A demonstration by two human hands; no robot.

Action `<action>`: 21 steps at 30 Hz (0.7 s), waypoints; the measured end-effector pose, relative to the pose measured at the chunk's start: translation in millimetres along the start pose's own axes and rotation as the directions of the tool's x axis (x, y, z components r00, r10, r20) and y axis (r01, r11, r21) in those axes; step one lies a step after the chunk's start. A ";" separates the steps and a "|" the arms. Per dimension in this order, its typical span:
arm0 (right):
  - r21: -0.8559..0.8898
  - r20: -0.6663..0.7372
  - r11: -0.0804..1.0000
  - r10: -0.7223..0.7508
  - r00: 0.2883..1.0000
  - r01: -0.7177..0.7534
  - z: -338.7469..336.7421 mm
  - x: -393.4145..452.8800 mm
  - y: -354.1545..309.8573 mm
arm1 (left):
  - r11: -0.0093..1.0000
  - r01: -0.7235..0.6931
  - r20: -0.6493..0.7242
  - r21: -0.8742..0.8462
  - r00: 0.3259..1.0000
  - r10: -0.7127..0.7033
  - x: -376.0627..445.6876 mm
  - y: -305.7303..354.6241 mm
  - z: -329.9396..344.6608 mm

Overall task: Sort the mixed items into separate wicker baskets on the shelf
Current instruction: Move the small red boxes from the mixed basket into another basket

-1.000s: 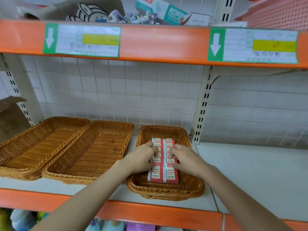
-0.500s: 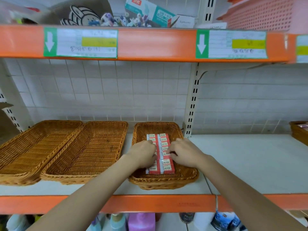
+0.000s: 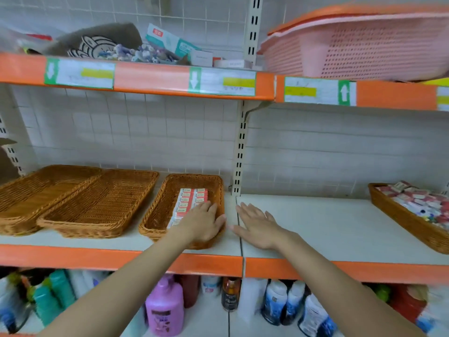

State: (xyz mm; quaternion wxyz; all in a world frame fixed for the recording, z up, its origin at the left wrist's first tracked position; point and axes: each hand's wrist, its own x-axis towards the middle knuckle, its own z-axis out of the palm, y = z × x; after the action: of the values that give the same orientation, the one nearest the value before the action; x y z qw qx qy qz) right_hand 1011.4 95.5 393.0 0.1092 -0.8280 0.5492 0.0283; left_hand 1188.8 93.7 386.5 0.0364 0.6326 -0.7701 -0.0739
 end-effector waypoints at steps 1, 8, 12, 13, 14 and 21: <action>-0.007 -0.009 1.000 0.001 1.000 -0.001 0.9 -8.6 7.7 | 1.000 0.004 -0.008 -0.002 1.000 -0.004 -3.2 11.5 3.3; -0.033 0.012 0.996 0.083 0.996 -0.082 9.5 -67.8 74.0 | 0.987 -0.045 -0.058 0.155 0.997 0.055 -14.1 105.3 23.6; -0.052 -0.004 0.986 0.159 0.987 -0.159 11.2 -96.3 118.1 | 0.985 -0.084 0.031 0.151 0.996 0.080 -2.1 152.5 35.8; -0.056 -0.012 0.983 0.177 0.984 -0.177 10.5 -101.1 127.5 | 0.983 -0.097 0.048 0.153 0.995 0.091 1.1 162.1 38.2; -0.056 -0.022 0.979 0.197 0.980 -0.198 8.7 -105.1 137.3 | 0.981 -0.113 0.056 0.156 0.993 0.106 5.4 171.9 39.8; -0.047 -0.067 0.938 0.341 0.938 -0.344 -2.8 -120.3 212.5 | 0.944 -0.266 0.084 0.198 0.964 0.254 58.8 243.3 41.1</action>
State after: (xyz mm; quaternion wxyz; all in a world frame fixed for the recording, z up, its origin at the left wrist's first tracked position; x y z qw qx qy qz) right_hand 769.1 124.3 384.0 0.0627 -0.7231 0.6868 0.0387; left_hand 935.3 84.8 382.6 -0.0422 0.5236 -0.8509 -0.0059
